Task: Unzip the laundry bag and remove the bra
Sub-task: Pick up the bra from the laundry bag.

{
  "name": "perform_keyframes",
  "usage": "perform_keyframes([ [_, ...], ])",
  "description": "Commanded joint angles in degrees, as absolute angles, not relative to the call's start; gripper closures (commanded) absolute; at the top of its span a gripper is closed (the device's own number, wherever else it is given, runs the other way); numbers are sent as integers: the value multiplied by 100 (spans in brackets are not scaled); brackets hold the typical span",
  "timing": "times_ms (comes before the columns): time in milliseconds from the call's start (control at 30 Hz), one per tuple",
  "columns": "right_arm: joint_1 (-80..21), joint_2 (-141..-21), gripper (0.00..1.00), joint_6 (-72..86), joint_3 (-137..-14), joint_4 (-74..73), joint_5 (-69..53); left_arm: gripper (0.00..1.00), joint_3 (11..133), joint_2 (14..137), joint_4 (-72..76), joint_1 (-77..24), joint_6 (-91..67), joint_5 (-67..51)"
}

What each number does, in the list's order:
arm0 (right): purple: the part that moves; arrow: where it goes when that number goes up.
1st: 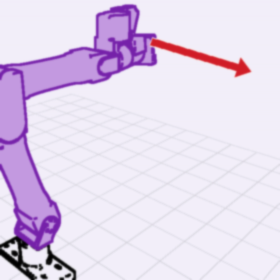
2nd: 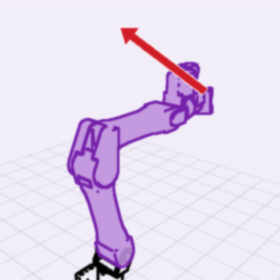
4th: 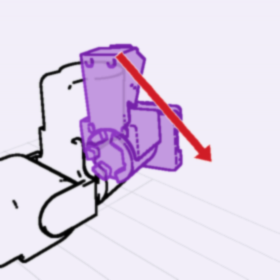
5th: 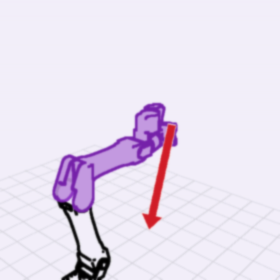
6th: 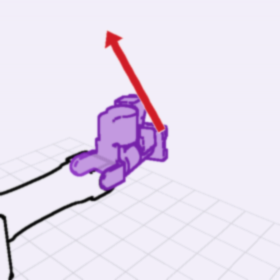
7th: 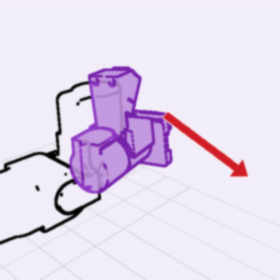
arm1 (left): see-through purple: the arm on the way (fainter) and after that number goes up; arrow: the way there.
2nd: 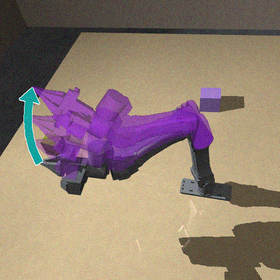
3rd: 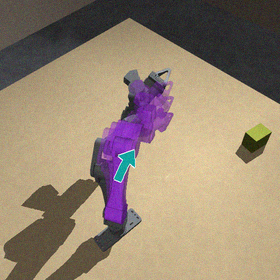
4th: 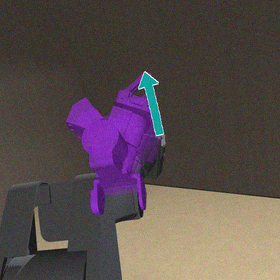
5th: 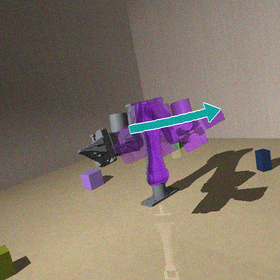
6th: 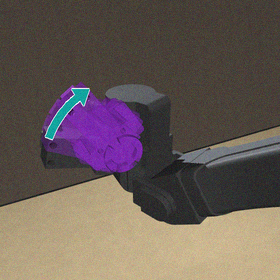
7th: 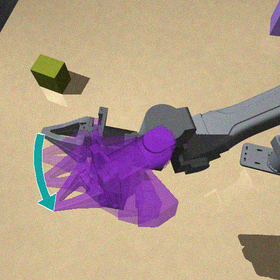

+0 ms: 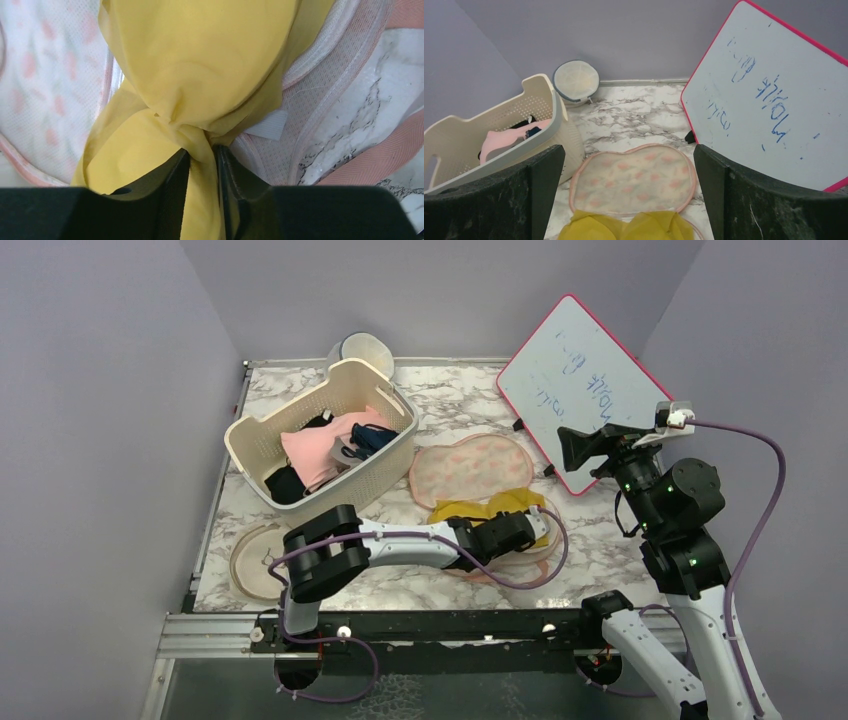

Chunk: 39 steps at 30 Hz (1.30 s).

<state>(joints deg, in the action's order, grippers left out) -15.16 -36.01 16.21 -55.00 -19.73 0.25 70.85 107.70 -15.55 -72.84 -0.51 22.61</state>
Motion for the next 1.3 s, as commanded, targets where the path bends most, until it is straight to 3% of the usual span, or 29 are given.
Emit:
perform_keyframes([
  [0,-1503,-3617,0,1581,-5660,-1939,-46,82,7304,10585,-1650,-7321,-125,2436],
  [133,-1503,-3638,0,1595,-5685,-1934,-62,87,7365,10398,-1715,-7317,-218,2510],
  [267,-1503,-3616,0,1588,-5682,-1934,-27,100,7340,10133,-1714,-7313,-366,2744],
  [767,-1503,-3451,0,1600,-5654,-1980,104,100,6911,8696,-1282,-6976,-794,3104],
  [1267,-1503,-3327,0,1603,-5642,-2034,185,100,7150,7439,-1319,-5715,-840,1955],
])
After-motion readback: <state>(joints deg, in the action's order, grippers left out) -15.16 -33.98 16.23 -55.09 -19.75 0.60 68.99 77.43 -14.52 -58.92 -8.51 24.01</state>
